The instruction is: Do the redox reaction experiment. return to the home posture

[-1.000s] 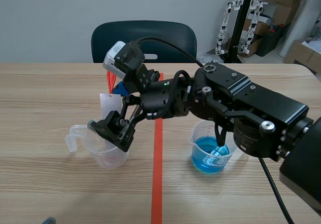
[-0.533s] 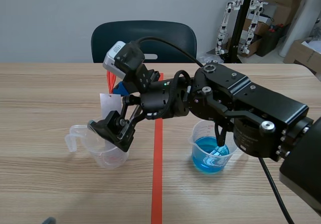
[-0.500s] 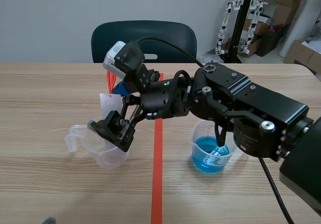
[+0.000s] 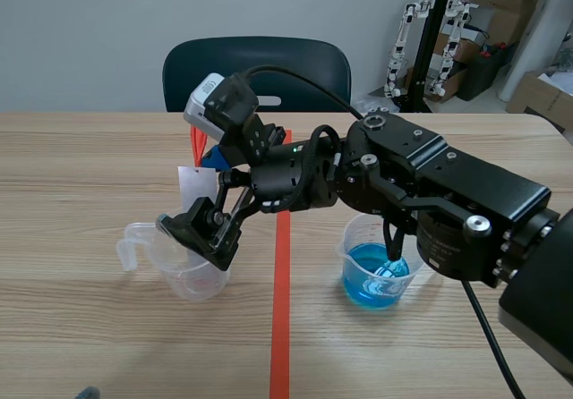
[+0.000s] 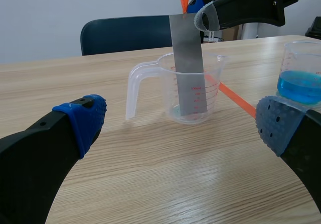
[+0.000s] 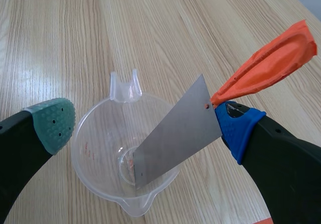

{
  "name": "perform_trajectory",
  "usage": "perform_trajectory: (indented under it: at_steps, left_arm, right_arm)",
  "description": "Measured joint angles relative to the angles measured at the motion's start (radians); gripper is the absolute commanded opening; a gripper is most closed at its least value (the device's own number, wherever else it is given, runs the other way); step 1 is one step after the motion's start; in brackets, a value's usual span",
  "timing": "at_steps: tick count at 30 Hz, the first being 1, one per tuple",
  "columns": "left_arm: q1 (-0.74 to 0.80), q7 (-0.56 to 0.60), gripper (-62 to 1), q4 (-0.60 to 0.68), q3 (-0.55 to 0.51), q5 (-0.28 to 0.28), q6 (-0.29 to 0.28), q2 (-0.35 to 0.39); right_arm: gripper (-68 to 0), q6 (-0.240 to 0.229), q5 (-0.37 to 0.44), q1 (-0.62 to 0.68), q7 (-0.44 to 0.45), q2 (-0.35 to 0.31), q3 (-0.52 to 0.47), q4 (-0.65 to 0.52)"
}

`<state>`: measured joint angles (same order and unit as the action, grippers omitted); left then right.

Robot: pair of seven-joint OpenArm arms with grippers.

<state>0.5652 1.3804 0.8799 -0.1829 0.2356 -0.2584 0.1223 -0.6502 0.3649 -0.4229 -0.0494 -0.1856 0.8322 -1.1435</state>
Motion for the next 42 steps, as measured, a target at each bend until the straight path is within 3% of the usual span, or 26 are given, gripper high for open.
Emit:
perform_trajectory:
  at_steps: [6, 9, 13, 16, 20, 22, 25, 28, 34, 42]
  left_arm:
    - [0.000, -0.014, 1.4, 0.000, 0.000, 0.001, 0.000, 0.016]
    - [0.001, -0.111, 1.4, 0.000, 0.000, 0.010, 0.000, 0.045]
    - [0.023, -0.125, 1.4, 0.000, 0.006, 0.027, 0.000, 0.117]
    - [0.055, -0.060, 1.4, 0.005, 0.006, 0.024, -0.007, 0.184]
    - [0.104, -0.059, 1.4, 0.068, 0.006, 0.015, -0.067, 0.279]
    - [0.134, -0.057, 1.4, 0.130, 0.006, -0.026, -0.098, 0.333]
    - [0.188, -0.071, 1.4, 0.240, 0.006, -0.165, -0.120, 0.425]
    - [0.250, -0.160, 1.4, 0.360, 0.006, -0.277, -0.120, 0.528]
    - [0.320, -0.309, 1.4, 0.540, 0.006, -0.414, -0.120, 0.692]
    - [0.348, -0.370, 1.4, 0.683, 0.006, -0.602, -0.120, 0.850]
  right_arm:
    - [-9.9, 0.000, 0.000, 0.000, 0.000, 0.000, 0.000, 0.000]
    - [-9.9, 0.000, 0.000, 0.000, 0.000, 0.000, 0.000, 0.000]
    - [-9.9, 0.000, 0.000, 0.000, 0.000, 0.000, 0.000, 0.000]
    - [-9.9, 0.000, -0.001, 0.000, 0.000, 0.000, 0.000, 0.000]
    - [-9.9, 0.000, -0.003, 0.002, -0.010, 0.000, -0.017, -0.026]
    - [-9.9, 0.000, -0.002, 0.002, -0.010, 0.000, -0.043, -0.061]
    - [-10.0, 0.000, 0.002, 0.002, -0.023, 0.000, -0.096, -0.138]
    - [-9.9, -0.001, 0.042, 0.002, -0.069, 0.000, -0.146, -0.220]
    - [-9.9, -0.001, 0.131, 0.003, -0.161, -0.006, -0.238, -0.360]
    - [-9.9, 0.000, 0.163, 0.094, -0.111, -0.138, -0.376, -0.578]
